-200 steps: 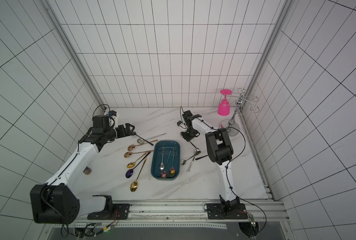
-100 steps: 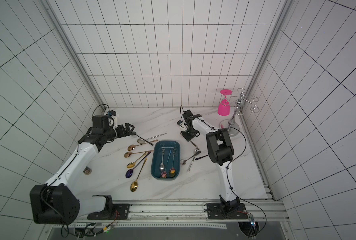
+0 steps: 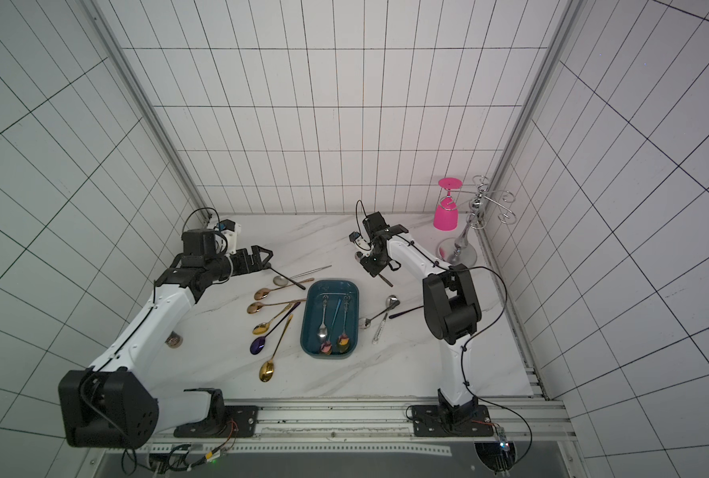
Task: Put the spoon into the storage box
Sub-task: Pick up the spoon from the center of the board, then place the spoon in the storage box.
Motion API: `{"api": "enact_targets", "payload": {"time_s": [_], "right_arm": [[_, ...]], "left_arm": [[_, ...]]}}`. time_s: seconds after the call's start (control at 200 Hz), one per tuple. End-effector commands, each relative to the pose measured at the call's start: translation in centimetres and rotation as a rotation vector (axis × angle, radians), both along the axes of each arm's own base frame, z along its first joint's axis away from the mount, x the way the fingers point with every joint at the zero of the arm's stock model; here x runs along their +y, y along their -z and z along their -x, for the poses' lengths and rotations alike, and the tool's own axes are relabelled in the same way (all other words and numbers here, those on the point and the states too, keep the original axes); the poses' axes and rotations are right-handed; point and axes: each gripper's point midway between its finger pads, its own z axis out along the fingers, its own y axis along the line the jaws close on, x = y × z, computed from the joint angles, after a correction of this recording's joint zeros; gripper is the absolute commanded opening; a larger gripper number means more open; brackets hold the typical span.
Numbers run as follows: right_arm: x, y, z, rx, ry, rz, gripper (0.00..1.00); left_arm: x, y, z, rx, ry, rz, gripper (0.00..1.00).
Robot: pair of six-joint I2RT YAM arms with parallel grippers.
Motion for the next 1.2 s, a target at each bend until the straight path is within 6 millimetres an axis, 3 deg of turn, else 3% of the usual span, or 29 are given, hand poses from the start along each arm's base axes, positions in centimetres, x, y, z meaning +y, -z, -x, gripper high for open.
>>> {"api": "enact_targets", "payload": {"time_s": [0.0,0.16,0.32,0.43,0.675,0.884,1.194], "right_arm": [[1.3,-2.1,1.7,-0.065,-0.115,0.019,0.0],[3.7,-4.5,5.4,-0.138,-0.366,0.021,0.0],[4.8,-6.5,8.2,-0.165,-0.553,0.089,0.0],[6.1,-7.2,11.5,-0.184,-0.769,0.083,0.0],[6.7,-6.6,15.6,-0.255,-1.125,0.199,0.0],[6.8,-4.5,17.2,-0.291,-1.262,0.304,0.0],[7.3,-1.5,19.7,-0.289,-1.383,0.327,0.0]], "left_arm": [[-1.4,-1.7,0.3,-0.041,0.077,0.065,0.98],[-0.3,-1.6,-0.3,-0.04,0.017,0.009,0.98],[1.5,-1.2,-0.8,-0.028,-0.069,-0.051,0.98],[1.9,-1.4,-0.8,-0.031,-0.082,-0.061,0.98],[2.6,-1.5,-0.9,-0.034,-0.11,-0.073,0.98],[2.9,-1.4,-0.9,-0.034,-0.118,-0.072,0.98],[2.9,-1.1,-1.0,-0.028,-0.118,-0.064,0.98]]}}
